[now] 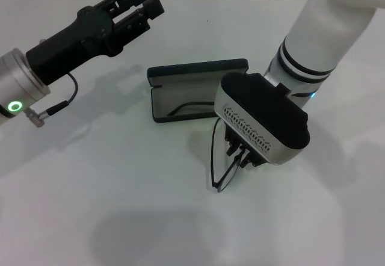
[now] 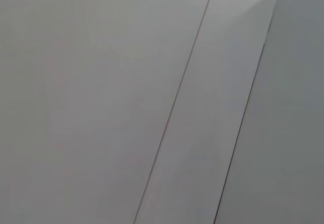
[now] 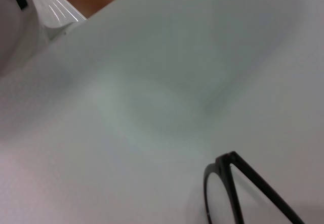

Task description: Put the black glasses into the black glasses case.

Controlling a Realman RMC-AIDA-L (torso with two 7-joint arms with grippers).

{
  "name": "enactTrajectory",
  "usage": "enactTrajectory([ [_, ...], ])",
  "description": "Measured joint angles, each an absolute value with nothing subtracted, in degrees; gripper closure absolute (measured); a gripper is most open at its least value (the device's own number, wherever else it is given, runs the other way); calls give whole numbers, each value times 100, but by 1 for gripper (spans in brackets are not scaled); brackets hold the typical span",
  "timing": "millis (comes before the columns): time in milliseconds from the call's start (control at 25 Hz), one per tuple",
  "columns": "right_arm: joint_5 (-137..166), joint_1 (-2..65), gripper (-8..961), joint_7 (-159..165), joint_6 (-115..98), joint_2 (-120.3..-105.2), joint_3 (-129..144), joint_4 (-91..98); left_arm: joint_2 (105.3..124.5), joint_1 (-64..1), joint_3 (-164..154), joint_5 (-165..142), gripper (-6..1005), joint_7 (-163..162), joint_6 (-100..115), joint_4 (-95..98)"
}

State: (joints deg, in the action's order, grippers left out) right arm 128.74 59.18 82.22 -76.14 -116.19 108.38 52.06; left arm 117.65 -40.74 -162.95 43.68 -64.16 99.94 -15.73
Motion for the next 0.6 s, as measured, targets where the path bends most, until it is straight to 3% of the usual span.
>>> enactTrajectory([
  [360,12909,5754,845,8317,-8359,-11604,10016,5361,11752,-4113,-16295,4369,438,-6458,9974,-1574],
  [600,12858,4781,844,7974,-8939,-11571,8743,6571,11700,-4104,-16295,4369,439,-6449,10014,-1553],
])
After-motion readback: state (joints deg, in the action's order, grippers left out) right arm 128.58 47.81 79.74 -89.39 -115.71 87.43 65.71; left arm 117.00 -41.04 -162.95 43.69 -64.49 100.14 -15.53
